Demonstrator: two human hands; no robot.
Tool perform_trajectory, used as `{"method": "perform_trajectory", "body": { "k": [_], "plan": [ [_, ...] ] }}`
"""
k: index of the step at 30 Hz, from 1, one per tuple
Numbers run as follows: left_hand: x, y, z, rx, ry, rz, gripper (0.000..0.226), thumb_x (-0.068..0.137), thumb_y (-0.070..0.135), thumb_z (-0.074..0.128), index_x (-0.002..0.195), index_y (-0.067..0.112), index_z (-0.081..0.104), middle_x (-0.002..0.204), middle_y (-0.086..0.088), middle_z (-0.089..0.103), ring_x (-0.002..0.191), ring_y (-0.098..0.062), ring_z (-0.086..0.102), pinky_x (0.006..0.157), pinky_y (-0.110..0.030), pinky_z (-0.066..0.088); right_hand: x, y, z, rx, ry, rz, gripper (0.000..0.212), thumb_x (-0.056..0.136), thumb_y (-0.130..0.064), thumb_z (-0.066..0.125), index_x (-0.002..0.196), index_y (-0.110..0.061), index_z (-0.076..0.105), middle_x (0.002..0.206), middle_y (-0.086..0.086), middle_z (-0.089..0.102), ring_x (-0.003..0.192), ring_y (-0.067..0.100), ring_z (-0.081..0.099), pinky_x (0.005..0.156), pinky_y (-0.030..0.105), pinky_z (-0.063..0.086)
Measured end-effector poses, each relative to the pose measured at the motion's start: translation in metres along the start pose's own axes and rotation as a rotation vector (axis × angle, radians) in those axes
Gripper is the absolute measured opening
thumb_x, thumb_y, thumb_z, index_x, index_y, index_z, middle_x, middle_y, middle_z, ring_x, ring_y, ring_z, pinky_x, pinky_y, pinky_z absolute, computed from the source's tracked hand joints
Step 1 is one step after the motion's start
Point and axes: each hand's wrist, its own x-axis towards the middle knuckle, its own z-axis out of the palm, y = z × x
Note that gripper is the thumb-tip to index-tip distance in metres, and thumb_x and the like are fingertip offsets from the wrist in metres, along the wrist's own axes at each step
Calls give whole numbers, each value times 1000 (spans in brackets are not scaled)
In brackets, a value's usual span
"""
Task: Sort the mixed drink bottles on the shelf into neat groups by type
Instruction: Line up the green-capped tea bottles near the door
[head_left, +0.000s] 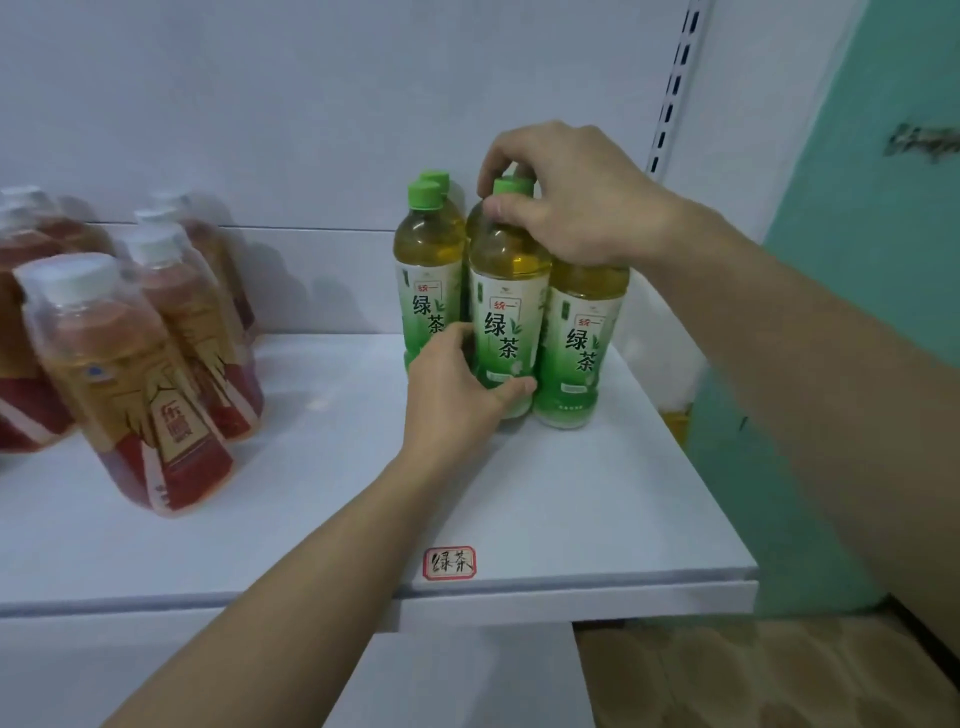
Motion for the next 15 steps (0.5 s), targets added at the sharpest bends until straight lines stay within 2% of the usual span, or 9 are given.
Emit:
{"method": "perform_trajectory", "body": {
  "k": [4,6,9,13,15],
  "plan": [
    [-1,-5,1,11,-4,8,64,62,31,97,113,28,58,107,17,67,93,2,65,64,-7,52,2,2,1,14,-39,-17,14,96,-40,67,109,-36,67,106,-10,56,99,15,53,83,32,42],
    [1,-8,2,77,-17,16,71,58,37,99,114,28,56,112,12,67,98,-4,64,76,-15,53,2,2,4,13,-77,-2,15,94,-39,70,109,-34,69,105,-8,58,96,16,57,78,29,40],
    [5,-10,2,111,-44,19,76,55,41,99,115,27,54,115,12,66,104,-9,64,86,-27,56,0,0,7,27,-65,56,15,92,-39,73,106,-35,70,106,-6,62,95,17,58,77,29,42],
    [5,-7,-4,126,-129,13,81,59,43,97,122,25,49,123,11,65,109,-9,61,93,-31,55,-4,-8,2,-26,-45,96,16,89,-36,75,104,-35,71,104,-5,64,96,18,60,73,29,46],
    [2,-7,-13,155,-186,-16,85,63,46,94,129,24,45,129,8,63,112,-11,60,94,-32,54,-4,-17,0,-31,9,82,19,89,-34,72,108,-33,70,104,-7,66,98,17,60,78,32,48]
  ]
}}
